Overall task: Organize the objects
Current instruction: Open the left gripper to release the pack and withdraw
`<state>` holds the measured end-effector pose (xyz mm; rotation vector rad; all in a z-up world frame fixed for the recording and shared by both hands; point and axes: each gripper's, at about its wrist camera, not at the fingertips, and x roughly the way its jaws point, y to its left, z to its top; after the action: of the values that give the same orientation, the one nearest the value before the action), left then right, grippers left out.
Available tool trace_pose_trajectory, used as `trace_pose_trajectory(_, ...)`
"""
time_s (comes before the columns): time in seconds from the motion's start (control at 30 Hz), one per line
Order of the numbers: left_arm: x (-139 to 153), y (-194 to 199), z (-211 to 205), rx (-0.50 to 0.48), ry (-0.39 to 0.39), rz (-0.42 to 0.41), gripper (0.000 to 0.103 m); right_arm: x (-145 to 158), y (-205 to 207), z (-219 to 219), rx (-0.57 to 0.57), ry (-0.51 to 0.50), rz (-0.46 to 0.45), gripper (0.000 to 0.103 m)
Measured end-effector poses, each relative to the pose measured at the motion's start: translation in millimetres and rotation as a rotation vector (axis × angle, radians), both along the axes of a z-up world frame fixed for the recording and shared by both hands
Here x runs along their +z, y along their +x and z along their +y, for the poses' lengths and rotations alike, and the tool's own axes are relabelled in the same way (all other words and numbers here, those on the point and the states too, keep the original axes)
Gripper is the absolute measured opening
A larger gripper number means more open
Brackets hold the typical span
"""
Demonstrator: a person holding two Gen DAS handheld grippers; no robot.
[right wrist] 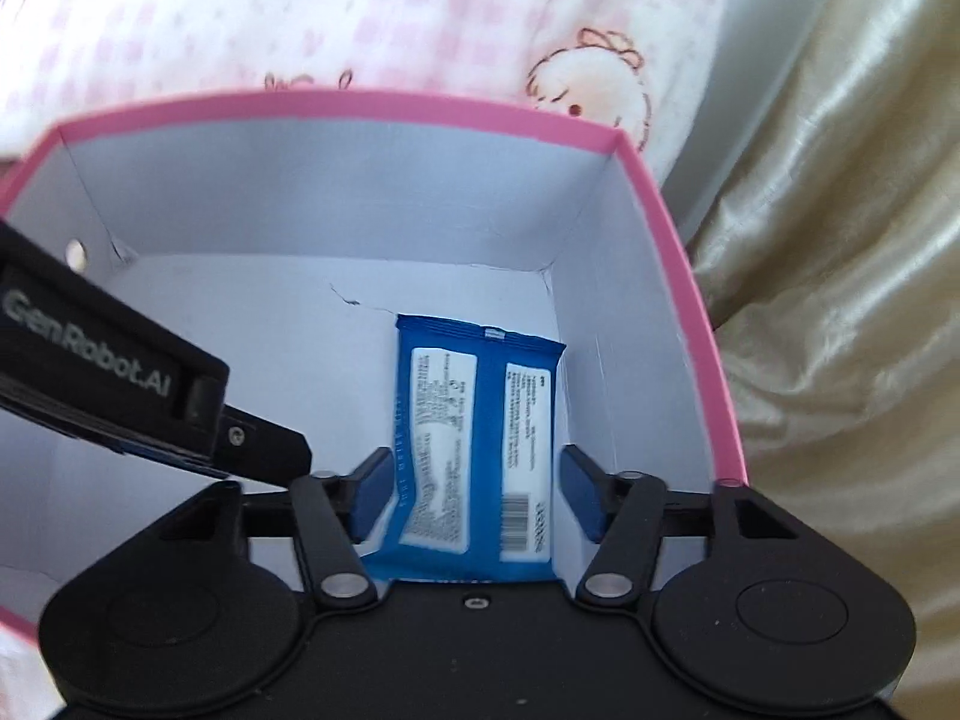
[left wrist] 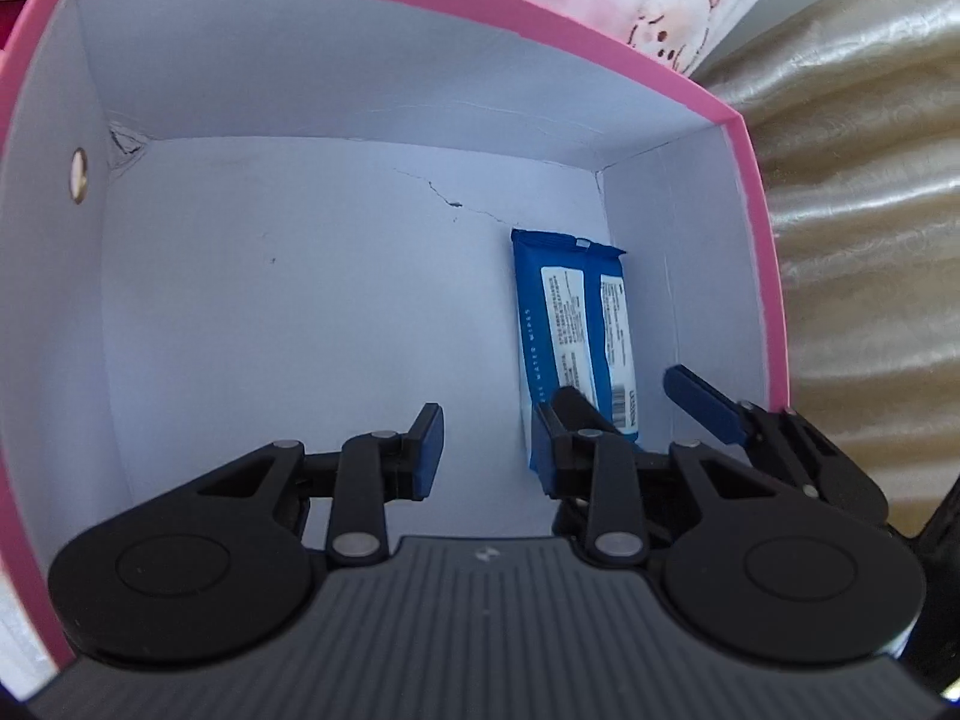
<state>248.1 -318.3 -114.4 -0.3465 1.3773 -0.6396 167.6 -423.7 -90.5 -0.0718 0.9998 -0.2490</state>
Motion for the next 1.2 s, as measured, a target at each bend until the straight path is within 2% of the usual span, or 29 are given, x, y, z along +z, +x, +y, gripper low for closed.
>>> trace_pose_trajectory(0.13, 17, -15, 12, -0.038, 0.046, -0.048, 0.040, 18, -26, 19, -0.016, 0.044, -0.078, 0.073)
trace_pose_trajectory(0.2, 27, -25, 20, -0.053, 0.068, -0.064, 0.042, 27, -39, 29, -0.008, 0.083, -0.109, 0.073)
trace_pose_trajectory(0.23, 32, -30, 25, -0.057, 0.073, -0.068, 0.042, 36, -51, 21, -0.001, 0.119, -0.125, 0.073)
trace_pose_trajectory(0.3, 42, -39, 40, -0.046, 0.094, -0.073, 0.045, 47, -64, 17, 0.004, 0.166, -0.148, 0.073)
trace_pose_trajectory(0.37, 54, -47, 55, -0.035, 0.105, -0.086, 0.052, 60, -87, 34, -0.011, 0.182, -0.167, 0.073)
trace_pose_trajectory(0.43, 69, -59, 71, -0.028, 0.144, -0.134, 0.054, 69, -104, 42, 0.000, 0.191, -0.181, 0.073)
trace_pose_trajectory(0.53, 93, -75, 94, -0.033, 0.171, -0.191, 0.061, 81, -116, 45, 0.017, 0.222, -0.173, 0.073)
trace_pose_trajectory(0.77, 130, -106, 138, 0.001, 0.231, -0.236, 0.075, 118, -138, 60, 0.058, 0.277, -0.168, 0.074)
trace_pose_trajectory(0.83, 140, -113, 151, 0.009, 0.243, -0.246, 0.077, 128, -148, 64, 0.083, 0.295, -0.182, 0.080)
trace_pose_trajectory(1.03, 162, -130, 193, 0.037, 0.253, -0.293, 0.082, 146, -163, 84, 0.165, 0.343, -0.166, 0.083)
trace_pose_trajectory(1.2, 178, -149, 228, 0.079, 0.214, -0.358, 0.086, 153, -162, 109, 0.239, 0.367, -0.127, 0.084)
